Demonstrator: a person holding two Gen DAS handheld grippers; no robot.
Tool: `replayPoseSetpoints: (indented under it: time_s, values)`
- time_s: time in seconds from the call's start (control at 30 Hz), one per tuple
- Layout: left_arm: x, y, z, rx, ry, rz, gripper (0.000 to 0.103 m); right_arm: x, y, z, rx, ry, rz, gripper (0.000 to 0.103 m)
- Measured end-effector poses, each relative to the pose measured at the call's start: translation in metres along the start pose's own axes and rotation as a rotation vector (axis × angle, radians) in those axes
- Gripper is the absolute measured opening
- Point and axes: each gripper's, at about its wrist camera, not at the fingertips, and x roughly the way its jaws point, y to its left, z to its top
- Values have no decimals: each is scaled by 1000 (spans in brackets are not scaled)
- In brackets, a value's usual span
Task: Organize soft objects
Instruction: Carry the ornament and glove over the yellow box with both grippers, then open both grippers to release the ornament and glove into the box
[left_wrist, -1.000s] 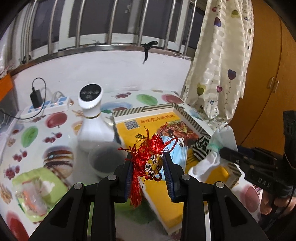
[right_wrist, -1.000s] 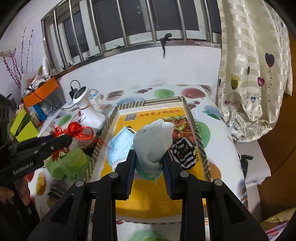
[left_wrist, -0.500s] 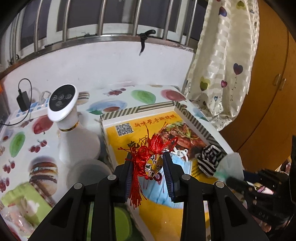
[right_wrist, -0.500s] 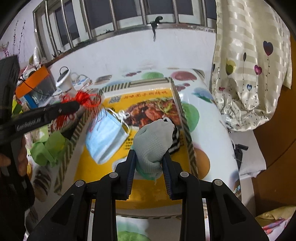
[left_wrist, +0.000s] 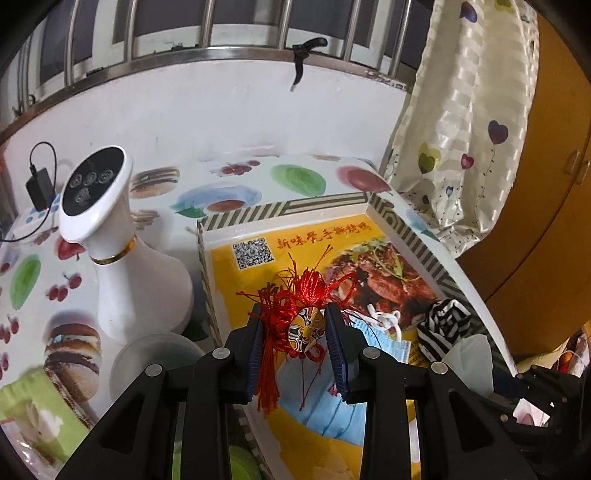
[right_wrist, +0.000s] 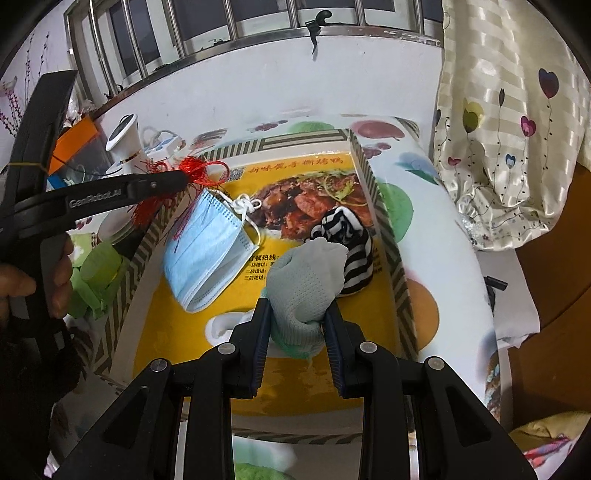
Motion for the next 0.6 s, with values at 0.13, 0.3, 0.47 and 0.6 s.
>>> replayPoseSetpoints:
  time_s: [0.13,0.3,0.47,0.6]
  values:
    - [7,1,-2,-10,20,-10,29,2,0,0,4,1,-2,31]
    - [11,3,-5,-13,31,-14,32,6,0,0,13,2,-11,32]
    - [10,3,-5,-11,26,-20,39,5,0,0,26,-8,-20,36]
    - [10,2,-6,-12,30,-21,41,5,0,0,33,-14,-18,39]
